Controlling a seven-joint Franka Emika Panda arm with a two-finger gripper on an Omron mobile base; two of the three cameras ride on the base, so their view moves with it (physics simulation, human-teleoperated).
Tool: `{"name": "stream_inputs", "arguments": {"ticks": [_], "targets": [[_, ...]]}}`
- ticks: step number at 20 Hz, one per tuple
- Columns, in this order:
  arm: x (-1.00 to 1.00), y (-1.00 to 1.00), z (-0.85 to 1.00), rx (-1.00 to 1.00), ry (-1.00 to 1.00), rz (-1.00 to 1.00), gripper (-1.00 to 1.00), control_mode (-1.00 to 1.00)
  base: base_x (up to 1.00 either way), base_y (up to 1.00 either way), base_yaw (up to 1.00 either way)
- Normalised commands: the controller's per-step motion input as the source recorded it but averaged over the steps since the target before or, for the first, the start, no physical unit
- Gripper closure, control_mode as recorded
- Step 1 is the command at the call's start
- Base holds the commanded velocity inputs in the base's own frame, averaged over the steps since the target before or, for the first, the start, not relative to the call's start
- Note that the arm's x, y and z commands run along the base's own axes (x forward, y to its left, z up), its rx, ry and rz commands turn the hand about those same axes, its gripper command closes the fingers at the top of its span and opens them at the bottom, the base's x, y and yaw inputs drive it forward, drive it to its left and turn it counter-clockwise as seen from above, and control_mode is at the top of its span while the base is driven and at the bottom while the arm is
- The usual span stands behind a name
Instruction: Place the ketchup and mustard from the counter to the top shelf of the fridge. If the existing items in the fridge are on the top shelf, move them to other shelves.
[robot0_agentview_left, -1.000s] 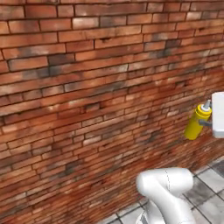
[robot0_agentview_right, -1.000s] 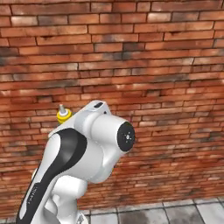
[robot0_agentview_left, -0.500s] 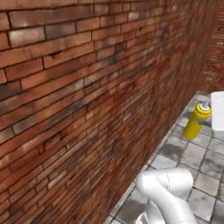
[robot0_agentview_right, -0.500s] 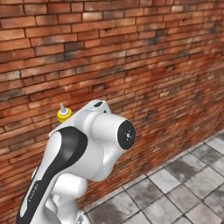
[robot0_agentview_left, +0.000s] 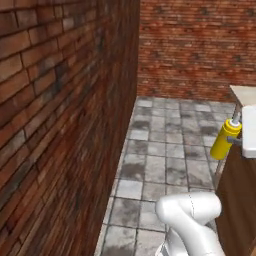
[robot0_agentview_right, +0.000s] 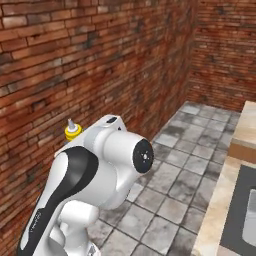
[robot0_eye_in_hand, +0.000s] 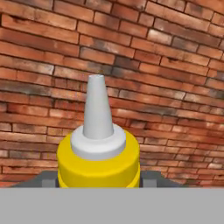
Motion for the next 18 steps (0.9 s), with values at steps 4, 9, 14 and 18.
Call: {"name": "stream_inputs", "arguments": {"ticks": [4, 9, 14, 18], "targets": [[0.0, 0.0, 0.0, 0.0, 0.0, 0.0, 1.0, 1.0, 0.88, -0.14, -0.56], [0.0, 0.0, 0.0, 0.0, 0.0, 0.0, 1.0, 1.0, 1.0, -0.09, -0.35], [0.0, 0.0, 0.0, 0.0, 0.0, 0.0, 1.0, 1.0, 1.0, 0.0, -0.15], [0.0, 0.0, 0.0, 0.0, 0.0, 0.0, 1.0, 1.0, 1.0, 0.0, -0.14]]}}
